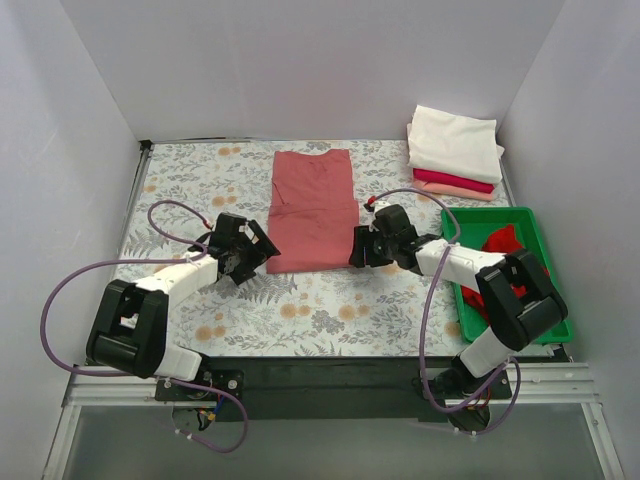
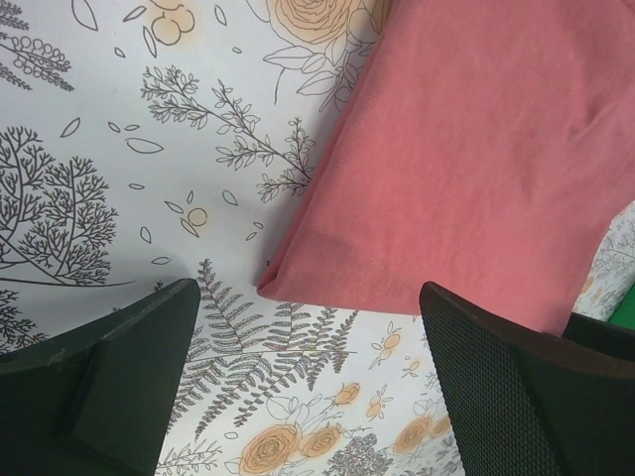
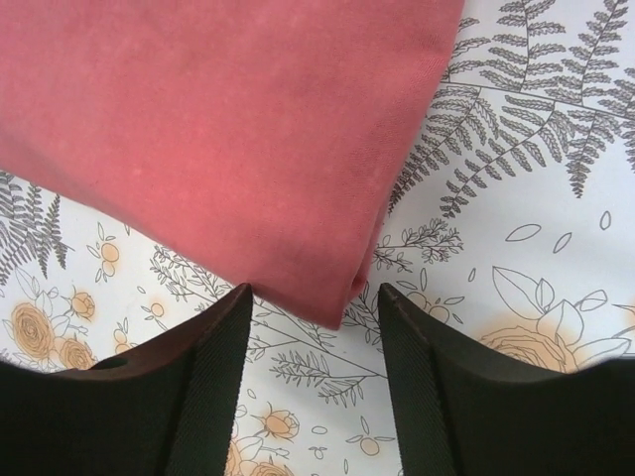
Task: Fold and stack the t-shirts
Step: Fold the tshirt
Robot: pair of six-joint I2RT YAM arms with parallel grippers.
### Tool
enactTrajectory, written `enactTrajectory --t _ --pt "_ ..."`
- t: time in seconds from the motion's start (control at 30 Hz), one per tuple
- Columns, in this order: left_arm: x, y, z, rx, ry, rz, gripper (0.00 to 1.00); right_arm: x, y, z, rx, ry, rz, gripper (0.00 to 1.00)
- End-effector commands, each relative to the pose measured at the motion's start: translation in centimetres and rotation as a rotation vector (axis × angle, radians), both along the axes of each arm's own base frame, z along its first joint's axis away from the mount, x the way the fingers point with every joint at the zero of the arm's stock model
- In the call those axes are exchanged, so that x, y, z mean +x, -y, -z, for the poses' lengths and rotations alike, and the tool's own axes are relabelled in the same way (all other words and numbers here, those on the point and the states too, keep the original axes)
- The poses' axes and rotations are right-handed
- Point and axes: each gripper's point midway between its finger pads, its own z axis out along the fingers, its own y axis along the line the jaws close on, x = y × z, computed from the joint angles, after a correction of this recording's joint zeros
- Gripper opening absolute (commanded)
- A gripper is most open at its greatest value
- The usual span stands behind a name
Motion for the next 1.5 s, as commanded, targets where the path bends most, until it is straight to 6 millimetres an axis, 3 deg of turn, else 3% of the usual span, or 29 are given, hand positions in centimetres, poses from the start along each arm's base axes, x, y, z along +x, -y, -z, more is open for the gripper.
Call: enactTrajectory --t 0.0,0.27,0.63,0.8,0.9,0.93,1.0,1.17,1.23,1.37,1.47 --pt "-0.1 0.1 -0.1 -0.004 0.008 -0.004 0.93 0.6 -0.8 0.2 0.039 0.005 0.024 0.59" --pt "-1.1 -0.3 1.5 0.011 -0.036 -0.004 0.74 0.3 0.6 2.6 -0.022 -0.034 0.081 0.45" --pt "-1.9 0.3 2.7 -0.003 -0.073 0.019 0.47 -1.3 1.4 4.3 -0.040 -0.088 0.097 0.01" --pt "-2.3 1.1 3.5 -0.024 -0.089 0.041 0.42 -1.7 1.4 4.7 -0.037 -0.103 0.091 0.01" --pt "-2.4 1.4 4.0 -0.025 -0.102 0.055 0.28 -1.8 1.5 4.8 -0.037 -0.105 0.090 0.01" --pt "-2.4 1.4 4.1 -0.018 -0.103 0.056 0.15 -1.9 1.6 4.9 -0.039 -0.106 0.089 0.01" --pt "-2.3 1.2 4.4 -0.006 -0.107 0.049 0.00 -2.0 1.5 4.6 -0.032 -0.101 0.082 0.01" --pt "-2.1 0.3 3.7 0.044 -0.055 0.032 0.00 -2.8 1.4 4.2 -0.019 -0.097 0.041 0.01" --pt "-2.0 -0.4 2.5 0.068 0.008 0.006 0.00 -3.2 1.0 3.6 0.002 -0.098 0.001 0.01" --pt "-3.4 -0.6 1.1 0.039 0.063 0.008 0.00 -4.9 0.6 3.0 0.039 -0.124 -0.043 0.01" --pt "-5.7 -0.2 0.9 -0.006 0.054 0.007 0.00 -7.4 0.6 2.9 0.043 -0.154 -0.078 0.01"
